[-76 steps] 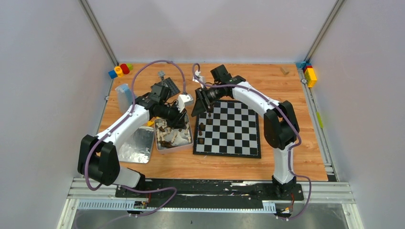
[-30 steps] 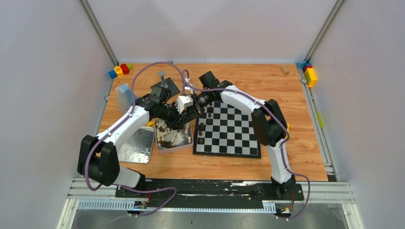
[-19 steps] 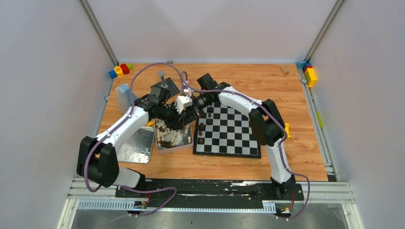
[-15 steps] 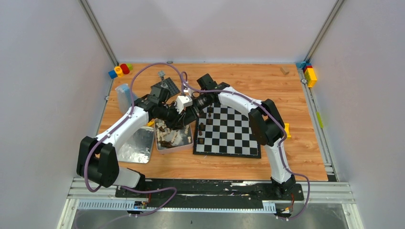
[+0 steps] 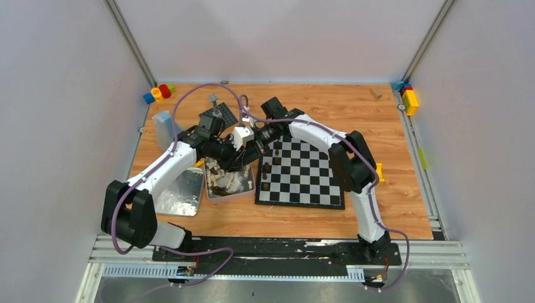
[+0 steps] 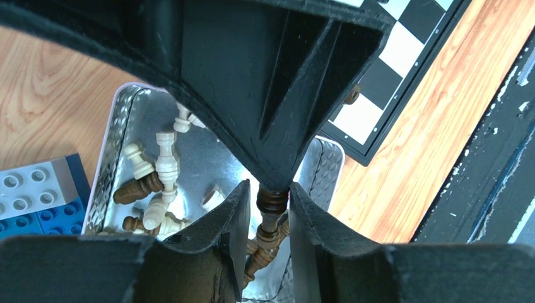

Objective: Set up the chess pieces on the board
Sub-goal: Pick up the chess piece from the storage box.

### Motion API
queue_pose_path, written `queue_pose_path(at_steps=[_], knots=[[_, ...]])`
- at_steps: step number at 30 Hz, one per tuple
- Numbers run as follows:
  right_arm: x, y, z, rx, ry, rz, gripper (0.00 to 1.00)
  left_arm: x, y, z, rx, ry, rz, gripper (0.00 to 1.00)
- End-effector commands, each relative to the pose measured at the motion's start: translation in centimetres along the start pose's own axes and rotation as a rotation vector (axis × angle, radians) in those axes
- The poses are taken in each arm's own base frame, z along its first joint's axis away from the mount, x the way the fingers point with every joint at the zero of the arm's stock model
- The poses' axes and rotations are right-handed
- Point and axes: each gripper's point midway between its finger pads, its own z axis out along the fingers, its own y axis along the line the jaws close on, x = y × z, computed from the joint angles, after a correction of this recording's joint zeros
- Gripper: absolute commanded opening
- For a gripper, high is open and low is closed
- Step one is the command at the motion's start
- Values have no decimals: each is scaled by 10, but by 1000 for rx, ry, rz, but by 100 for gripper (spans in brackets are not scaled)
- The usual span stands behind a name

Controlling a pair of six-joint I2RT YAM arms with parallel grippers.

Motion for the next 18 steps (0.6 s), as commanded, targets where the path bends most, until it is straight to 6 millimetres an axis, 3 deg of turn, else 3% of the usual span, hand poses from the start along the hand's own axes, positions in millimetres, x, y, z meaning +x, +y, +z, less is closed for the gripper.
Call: queue_pose_path(at_steps=[1,8,10,12,18], knots=[[-18,18,-14,-30,-44,-62,2,-6,4,-6,-41,-28,48,38],[-23,15,-22,8,-66,-82,0,-5,5,-6,-45,-23,46,51],[-24,10,-24,41,-73,-91,0,-7,4,-7,-43,-26,46,65],[-26,6,-28,72,-81,-101,0,-9,2,-9,-37,-30,48,71],[-28,1,-38,141,-99,-126,0,-14,1,-14,-30,-42,50,77]])
